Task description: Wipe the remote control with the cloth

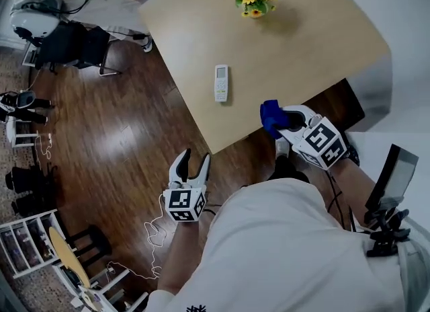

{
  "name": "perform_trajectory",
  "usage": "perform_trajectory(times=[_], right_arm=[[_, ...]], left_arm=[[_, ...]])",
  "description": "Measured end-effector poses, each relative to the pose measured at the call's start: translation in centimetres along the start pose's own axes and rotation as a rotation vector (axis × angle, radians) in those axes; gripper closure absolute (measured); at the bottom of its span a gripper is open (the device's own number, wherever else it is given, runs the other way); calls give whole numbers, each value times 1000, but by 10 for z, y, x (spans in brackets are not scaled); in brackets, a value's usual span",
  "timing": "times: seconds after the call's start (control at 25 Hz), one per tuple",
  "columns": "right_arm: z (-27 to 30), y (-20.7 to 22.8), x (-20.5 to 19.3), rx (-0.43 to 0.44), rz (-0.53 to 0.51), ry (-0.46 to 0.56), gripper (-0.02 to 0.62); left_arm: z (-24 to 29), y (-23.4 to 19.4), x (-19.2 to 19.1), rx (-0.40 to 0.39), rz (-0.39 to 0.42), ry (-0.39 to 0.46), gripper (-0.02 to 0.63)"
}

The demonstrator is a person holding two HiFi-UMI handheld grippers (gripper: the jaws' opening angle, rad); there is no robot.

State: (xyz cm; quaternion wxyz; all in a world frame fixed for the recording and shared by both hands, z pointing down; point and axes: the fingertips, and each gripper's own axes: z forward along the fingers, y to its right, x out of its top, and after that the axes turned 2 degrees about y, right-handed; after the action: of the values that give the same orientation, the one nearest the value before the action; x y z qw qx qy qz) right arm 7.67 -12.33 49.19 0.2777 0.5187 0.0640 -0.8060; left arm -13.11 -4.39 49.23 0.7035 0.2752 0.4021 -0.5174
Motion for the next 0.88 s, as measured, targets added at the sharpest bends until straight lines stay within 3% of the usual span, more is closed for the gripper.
perform_trajectory(times=[0.16,0.32,0.56,0.68,0.88], right_arm=[[-3,-55,6,-66,-12,19,506],[-9,-126,6,-133,-2,35,506],[-58,-223,-18,-223,25,-14,506],[-81,-249,-21,-215,-12,-31,506],[-80,-255,-17,-201,-58,-10,506]], left_arm=[[-53,-2,-6,-88,19,99,357],[-112,-10,-16,-161,-20,185,357],[-175,24,-40,-320,-14,219,357],[-196,44,-44,-330,11,229,357],[-198,45,-46,-297,3,256,357]])
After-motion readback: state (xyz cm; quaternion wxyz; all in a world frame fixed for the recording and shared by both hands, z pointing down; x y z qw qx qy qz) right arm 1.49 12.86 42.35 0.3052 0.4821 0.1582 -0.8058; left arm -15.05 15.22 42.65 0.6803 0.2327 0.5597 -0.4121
